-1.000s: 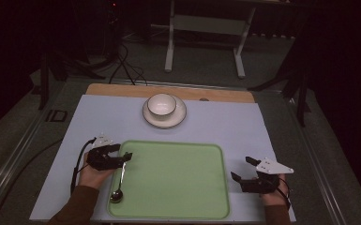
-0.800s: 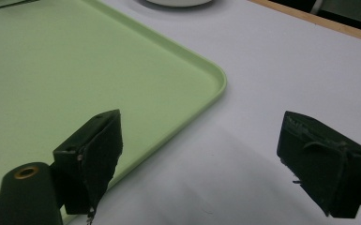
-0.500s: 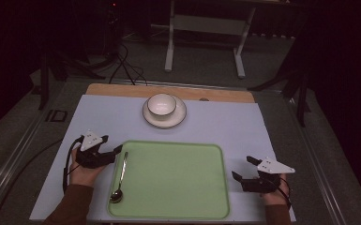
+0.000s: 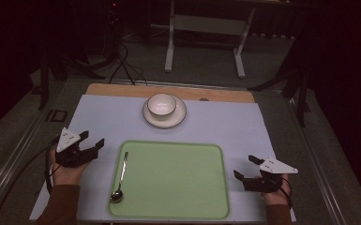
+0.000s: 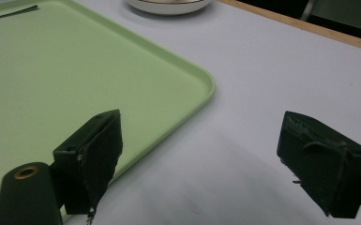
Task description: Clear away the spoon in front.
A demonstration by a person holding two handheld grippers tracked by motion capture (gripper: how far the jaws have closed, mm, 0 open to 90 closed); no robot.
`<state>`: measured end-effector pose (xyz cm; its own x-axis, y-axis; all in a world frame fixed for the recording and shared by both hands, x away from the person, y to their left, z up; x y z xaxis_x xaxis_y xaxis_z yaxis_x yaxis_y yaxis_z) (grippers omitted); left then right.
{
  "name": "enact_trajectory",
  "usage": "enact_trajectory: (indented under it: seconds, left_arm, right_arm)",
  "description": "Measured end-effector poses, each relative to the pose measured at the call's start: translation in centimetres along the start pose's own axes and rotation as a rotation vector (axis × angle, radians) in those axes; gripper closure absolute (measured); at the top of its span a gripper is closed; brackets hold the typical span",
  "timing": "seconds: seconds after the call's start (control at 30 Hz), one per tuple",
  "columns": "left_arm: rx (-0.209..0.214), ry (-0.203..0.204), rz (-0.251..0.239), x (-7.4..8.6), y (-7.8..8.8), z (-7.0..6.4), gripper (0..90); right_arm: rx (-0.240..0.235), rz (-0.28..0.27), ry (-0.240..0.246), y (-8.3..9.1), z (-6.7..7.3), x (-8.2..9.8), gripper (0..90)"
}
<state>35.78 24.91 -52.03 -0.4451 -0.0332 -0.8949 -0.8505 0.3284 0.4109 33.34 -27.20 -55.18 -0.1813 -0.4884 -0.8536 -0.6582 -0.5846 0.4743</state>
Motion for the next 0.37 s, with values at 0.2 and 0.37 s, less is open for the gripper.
enact_trajectory:
  seconds: [0.2, 0.37]
  left_arm:
    - [-0.026, 0.013, -0.025, 0.0, 1.1, 1.1, 31.6]
    - [-0.036, 0.025, -0.031, 0.1, 1.5, 1.6, 31.6]
  right_arm:
    - [0.014, -0.01, -0.01, 0.3, -0.4, 0.0, 14.1]
    - [0.029, -0.031, -0.024, 0.5, -0.7, -0.2, 14.1]
Point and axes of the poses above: each handheld gripper's, and its own axes: y roughly backward along the jaws, x roughly out of its underside, z roughly to its left, the point moved 9 cm from there along -y, roughly forward along the jaws, and after that the axes turned 11 degrees about y, right-handed, at the moved point
